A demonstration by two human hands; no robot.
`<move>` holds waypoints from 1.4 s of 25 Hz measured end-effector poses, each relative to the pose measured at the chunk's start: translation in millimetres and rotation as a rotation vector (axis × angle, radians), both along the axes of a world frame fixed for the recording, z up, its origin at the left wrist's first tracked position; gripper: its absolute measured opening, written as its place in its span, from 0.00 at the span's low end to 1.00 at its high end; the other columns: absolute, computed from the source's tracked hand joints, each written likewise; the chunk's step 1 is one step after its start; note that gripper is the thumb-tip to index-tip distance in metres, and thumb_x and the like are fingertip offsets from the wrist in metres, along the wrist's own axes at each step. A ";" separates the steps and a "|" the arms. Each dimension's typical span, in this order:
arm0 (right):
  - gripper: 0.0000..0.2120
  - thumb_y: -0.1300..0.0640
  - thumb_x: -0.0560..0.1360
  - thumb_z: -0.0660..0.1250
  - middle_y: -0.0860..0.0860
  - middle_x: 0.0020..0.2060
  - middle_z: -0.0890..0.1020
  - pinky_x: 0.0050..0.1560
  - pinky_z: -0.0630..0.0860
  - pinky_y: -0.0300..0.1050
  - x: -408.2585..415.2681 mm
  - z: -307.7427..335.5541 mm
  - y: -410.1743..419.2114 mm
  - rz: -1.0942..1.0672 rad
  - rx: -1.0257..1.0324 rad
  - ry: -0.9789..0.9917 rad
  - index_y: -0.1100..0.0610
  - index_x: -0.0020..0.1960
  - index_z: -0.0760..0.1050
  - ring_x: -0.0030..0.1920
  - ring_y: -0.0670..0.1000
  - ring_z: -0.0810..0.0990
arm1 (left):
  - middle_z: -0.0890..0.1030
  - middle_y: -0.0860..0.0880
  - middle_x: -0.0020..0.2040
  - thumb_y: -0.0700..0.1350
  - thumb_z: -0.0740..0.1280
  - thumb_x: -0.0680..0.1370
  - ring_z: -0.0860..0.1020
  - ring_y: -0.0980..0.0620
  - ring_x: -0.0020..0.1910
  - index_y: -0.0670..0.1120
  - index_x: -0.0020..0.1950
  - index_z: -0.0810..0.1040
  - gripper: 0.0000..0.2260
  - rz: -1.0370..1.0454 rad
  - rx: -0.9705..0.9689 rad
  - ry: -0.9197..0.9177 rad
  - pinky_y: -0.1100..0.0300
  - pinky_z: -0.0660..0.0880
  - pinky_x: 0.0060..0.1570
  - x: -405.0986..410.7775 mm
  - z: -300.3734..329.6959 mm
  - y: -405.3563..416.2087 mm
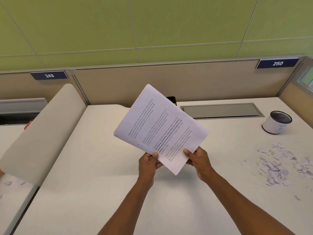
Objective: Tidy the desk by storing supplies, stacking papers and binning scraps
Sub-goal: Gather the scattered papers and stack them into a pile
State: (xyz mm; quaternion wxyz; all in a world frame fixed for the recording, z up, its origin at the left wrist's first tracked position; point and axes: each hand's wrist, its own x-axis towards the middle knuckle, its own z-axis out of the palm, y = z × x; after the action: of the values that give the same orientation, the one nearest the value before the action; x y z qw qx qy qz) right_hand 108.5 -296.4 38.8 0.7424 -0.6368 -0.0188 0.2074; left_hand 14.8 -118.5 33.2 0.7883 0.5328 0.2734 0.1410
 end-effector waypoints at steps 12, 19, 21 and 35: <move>0.09 0.64 0.75 0.71 0.53 0.48 0.86 0.40 0.82 0.47 34.8 21.7 -46.4 -0.003 -0.111 -0.161 0.57 0.54 0.79 0.45 0.53 0.86 | 0.82 0.50 0.63 0.57 0.70 0.75 0.82 0.52 0.56 0.51 0.70 0.76 0.24 -0.282 0.136 -0.072 0.58 0.80 0.51 4.8 69.1 123.1; 0.08 0.64 0.75 0.71 0.48 0.46 0.87 0.40 0.80 0.43 48.2 35.4 -44.9 0.073 -0.209 -0.285 0.52 0.49 0.81 0.46 0.50 0.86 | 0.86 0.51 0.54 0.47 0.72 0.78 0.84 0.46 0.55 0.50 0.61 0.81 0.11 -0.390 0.500 0.126 0.49 0.81 0.53 25.9 87.3 148.7; 0.06 0.62 0.75 0.71 0.49 0.46 0.86 0.44 0.80 0.45 50.6 34.3 -45.3 0.065 -0.283 -0.320 0.52 0.48 0.81 0.46 0.51 0.85 | 0.87 0.53 0.51 0.42 0.71 0.79 0.85 0.48 0.53 0.49 0.57 0.83 0.08 -0.345 0.545 0.149 0.51 0.82 0.51 27.5 82.7 142.8; 0.02 0.58 0.76 0.71 0.41 0.37 0.81 0.33 0.69 0.28 19.4 -24.5 -44.8 -0.137 -0.621 -0.393 0.53 0.49 0.81 0.41 0.49 0.81 | 0.84 0.51 0.49 0.40 0.66 0.81 0.82 0.47 0.50 0.46 0.56 0.82 0.07 0.137 0.645 0.284 0.54 0.79 0.49 -13.5 -12.3 41.4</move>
State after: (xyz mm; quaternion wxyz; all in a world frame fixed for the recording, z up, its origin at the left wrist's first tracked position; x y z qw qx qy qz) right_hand 128.0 -341.3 14.4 0.5082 -0.8591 -0.0542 0.0268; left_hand 1.3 -77.1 20.9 0.5223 0.7490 0.3570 0.1972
